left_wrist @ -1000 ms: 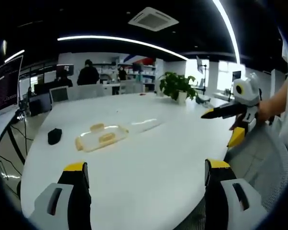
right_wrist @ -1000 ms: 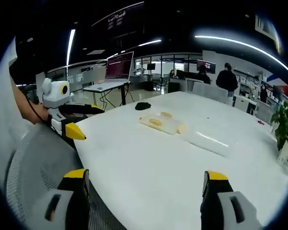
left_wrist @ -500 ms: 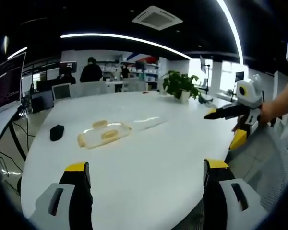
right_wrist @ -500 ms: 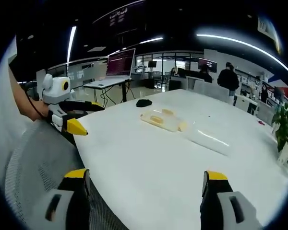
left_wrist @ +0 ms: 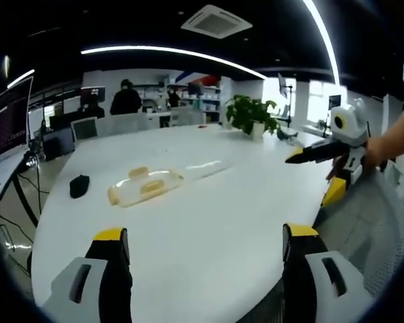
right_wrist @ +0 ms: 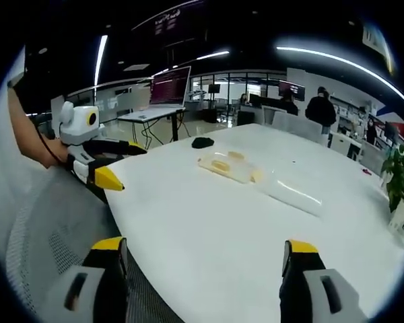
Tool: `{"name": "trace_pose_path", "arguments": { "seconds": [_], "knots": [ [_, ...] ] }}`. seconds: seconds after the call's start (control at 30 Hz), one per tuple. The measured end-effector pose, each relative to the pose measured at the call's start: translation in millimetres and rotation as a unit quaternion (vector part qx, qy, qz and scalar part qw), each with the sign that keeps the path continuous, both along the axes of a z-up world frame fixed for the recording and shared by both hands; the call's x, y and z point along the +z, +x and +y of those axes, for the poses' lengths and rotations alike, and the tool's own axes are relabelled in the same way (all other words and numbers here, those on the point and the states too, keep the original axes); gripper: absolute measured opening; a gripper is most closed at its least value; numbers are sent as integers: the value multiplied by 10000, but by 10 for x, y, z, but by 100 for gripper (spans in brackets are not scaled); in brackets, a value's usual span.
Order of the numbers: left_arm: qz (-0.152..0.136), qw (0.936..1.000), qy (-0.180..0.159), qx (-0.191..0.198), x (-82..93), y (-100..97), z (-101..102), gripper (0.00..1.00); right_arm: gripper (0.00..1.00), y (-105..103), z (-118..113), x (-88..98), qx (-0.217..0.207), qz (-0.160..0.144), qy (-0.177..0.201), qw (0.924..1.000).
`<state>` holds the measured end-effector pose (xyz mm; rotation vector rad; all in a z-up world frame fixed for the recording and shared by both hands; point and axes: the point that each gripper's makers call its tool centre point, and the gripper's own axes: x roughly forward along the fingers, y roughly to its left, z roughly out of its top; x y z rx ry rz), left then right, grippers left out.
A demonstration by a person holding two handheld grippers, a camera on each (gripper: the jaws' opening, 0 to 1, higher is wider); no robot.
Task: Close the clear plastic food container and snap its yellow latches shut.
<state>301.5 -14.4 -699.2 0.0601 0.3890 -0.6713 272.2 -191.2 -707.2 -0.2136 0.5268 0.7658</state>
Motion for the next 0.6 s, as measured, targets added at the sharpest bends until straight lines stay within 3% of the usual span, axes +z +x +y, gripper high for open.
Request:
{"name": "trace_pose_path", "arguments": {
  "seconds": [0.4,0.53,0.6],
  "knots": [
    [-30,9998,38,-177,9,-18,-55,92,96,23,-14,-16,-87,109,40,9999],
    [-20,9998,44,-201,0,-32,-60,93,97,-29,41,-46,91,164,14,9998],
    [51,9995,214,-224,-58,-44,-53,92,96,-44,60,-66,121,210,-11,9997]
  ]
}}
